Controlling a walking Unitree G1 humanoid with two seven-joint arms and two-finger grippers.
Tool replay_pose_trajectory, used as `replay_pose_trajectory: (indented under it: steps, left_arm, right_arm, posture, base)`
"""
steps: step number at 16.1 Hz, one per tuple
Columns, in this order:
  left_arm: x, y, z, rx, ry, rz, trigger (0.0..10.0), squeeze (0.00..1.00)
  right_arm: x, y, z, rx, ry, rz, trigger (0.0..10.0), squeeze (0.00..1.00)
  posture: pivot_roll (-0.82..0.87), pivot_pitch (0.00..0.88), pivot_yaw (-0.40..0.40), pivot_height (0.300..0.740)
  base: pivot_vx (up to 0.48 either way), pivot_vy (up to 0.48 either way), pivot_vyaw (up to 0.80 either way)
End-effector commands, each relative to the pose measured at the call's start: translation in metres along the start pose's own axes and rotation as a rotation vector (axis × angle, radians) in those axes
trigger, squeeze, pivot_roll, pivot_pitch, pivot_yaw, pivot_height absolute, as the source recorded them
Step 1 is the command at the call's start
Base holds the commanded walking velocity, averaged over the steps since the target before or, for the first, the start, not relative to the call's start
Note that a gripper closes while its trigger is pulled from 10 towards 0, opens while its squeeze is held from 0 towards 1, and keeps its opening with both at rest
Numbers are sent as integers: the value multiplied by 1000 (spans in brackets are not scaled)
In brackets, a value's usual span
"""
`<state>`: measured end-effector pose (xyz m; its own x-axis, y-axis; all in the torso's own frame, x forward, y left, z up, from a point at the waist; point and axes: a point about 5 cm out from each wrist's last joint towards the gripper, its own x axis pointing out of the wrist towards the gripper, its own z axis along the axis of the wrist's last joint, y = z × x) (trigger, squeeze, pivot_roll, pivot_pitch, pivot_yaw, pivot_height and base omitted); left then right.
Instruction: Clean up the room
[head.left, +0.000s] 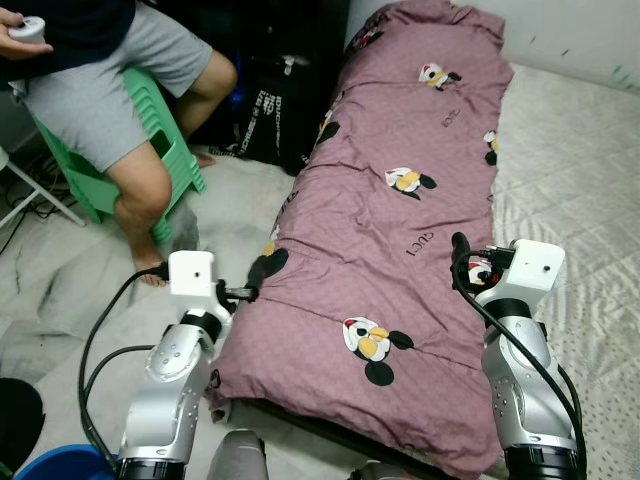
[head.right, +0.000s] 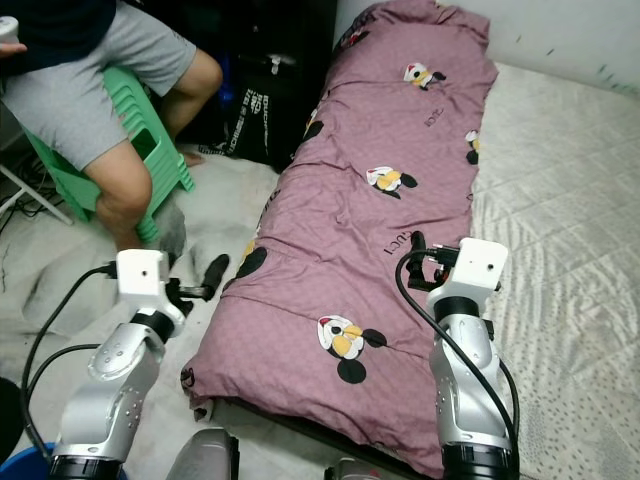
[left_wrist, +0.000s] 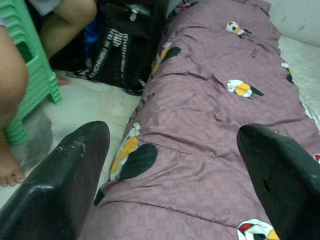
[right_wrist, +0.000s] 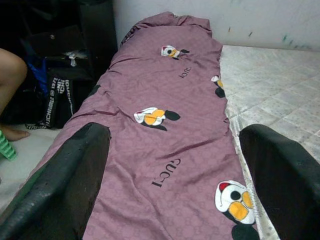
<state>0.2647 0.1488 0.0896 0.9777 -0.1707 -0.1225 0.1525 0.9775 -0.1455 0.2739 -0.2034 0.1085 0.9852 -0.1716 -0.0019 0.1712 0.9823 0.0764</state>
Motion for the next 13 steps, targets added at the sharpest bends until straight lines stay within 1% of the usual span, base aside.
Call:
replay_pose_trajectory:
  steps: [1,3,4,5,6,7,10,13]
  left_arm:
    - [-1,1,-5,10,18,5,10000,0]
    - [4,-1,1,37,-1,-12,10000,0]
    - [6,-1,2,38,-2,-12,10000,0]
    - [7,-1,2,37,-2,-8,10000,0]
    - [7,-2,1,36,1,-3,10000,0]
    - [5,-4,-1,33,4,-8,10000,0]
    - [3,-8,-3,35,6,-14,10000,0]
    - [3,-4,-2,42,3,-1,10000,0]
  right_arm:
    - [-1,-3,-3,5,21,-17,10000,1000]
    - [1,-2,-3,3,20,-15,10000,1000]
    - [1,1,-2,25,19,9,10000,1000]
    - [1,3,0,7,7,29,10000,1000]
    - [1,3,0,8,13,30,10000,949]
    - [1,2,-2,1,25,23,10000,0]
    - [2,4,-4,14,33,39,10000,0]
    - [5,8,-3,-7,35,59,10000,0]
  posture:
    - [-52,73,-31,740]
    - [-50,76,-37,740]
    - [-56,82,-42,740]
    - [-62,83,-42,740]
    - [-63,85,-43,740]
    - [-60,87,-46,740]
    - [-50,94,-61,740]
    - [-43,95,-73,740]
  base:
    - [0,0,0]
    - [0,0,0]
    - [0,0,0]
    - [0,0,0]
    - [0,0,0]
    - [0,0,0]
    - [0,0,0]
    - [0,0,0]
